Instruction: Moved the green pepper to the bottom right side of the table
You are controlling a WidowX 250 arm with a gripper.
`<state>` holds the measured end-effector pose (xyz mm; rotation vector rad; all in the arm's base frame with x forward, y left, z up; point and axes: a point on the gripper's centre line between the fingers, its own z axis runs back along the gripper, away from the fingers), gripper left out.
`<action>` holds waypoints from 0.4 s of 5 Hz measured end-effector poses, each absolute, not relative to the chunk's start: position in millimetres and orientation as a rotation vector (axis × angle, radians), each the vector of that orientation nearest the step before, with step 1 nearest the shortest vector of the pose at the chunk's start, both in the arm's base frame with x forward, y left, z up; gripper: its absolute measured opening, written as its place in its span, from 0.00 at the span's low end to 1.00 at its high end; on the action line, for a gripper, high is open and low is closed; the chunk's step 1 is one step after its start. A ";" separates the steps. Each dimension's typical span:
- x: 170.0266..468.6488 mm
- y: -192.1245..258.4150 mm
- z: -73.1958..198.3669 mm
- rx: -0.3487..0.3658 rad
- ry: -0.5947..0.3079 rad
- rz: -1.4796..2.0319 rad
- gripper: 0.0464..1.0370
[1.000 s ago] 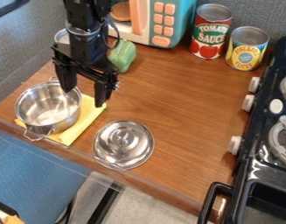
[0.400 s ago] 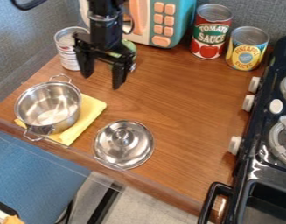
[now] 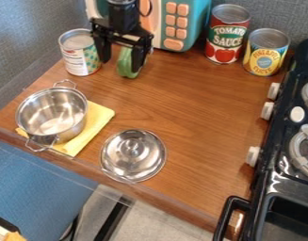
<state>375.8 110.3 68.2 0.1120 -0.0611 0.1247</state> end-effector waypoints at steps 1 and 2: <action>393.5 120.1 67.4 0.104 -0.094 0.148 0.96; 404.4 125.3 52.9 0.105 -0.075 0.171 0.96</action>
